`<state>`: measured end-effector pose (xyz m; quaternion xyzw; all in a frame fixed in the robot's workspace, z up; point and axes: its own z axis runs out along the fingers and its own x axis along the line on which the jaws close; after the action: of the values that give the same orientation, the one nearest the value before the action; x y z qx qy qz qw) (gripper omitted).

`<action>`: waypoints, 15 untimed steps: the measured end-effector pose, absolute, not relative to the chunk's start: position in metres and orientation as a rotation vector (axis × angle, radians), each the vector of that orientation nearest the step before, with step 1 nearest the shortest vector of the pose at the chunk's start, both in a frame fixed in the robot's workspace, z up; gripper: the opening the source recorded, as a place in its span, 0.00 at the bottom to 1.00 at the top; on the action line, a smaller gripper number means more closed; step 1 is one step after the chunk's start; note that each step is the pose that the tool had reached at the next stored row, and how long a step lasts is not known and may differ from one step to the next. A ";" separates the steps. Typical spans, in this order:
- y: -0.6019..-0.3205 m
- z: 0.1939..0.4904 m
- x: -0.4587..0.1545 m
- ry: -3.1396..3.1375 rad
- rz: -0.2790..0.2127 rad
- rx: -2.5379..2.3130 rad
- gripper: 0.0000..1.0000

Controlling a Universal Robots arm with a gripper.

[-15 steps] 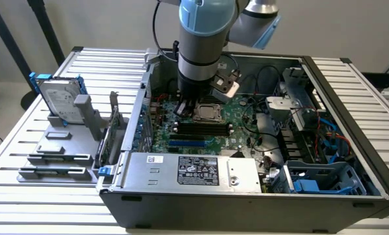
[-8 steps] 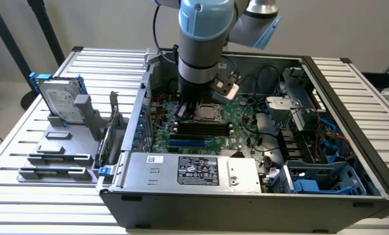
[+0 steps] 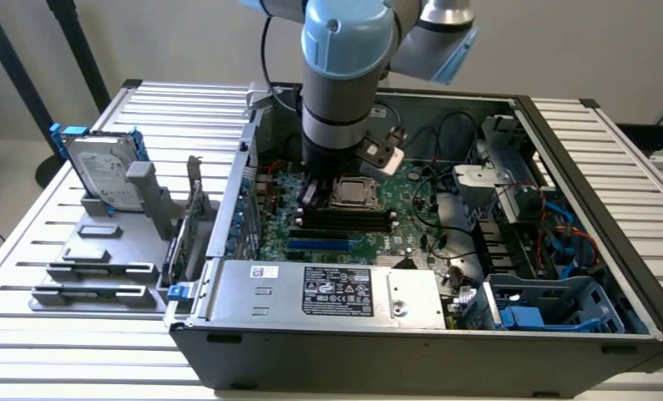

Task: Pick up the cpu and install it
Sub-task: 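Install the first cpu locking lever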

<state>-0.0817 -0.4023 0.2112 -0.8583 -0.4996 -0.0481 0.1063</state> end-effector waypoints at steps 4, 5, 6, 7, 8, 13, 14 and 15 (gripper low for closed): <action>-0.400 0.207 -0.082 -1.472 -0.145 -2.526 0.11; -0.399 0.206 -0.082 -1.472 -0.146 -2.525 0.11; -0.399 0.206 -0.083 -1.472 -0.146 -2.524 0.11; -0.398 0.205 -0.084 -1.472 -0.147 -2.524 0.11; -0.397 0.204 -0.084 -1.472 -0.147 -2.524 0.11; -0.395 0.201 -0.086 -1.473 -0.148 -2.522 0.11; -0.395 0.200 -0.086 -1.473 -0.148 -2.522 0.11; -0.394 0.200 -0.086 -1.473 -0.148 -2.522 0.11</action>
<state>-0.0856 -0.3943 0.1997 -0.8574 -0.5006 -0.0502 0.1084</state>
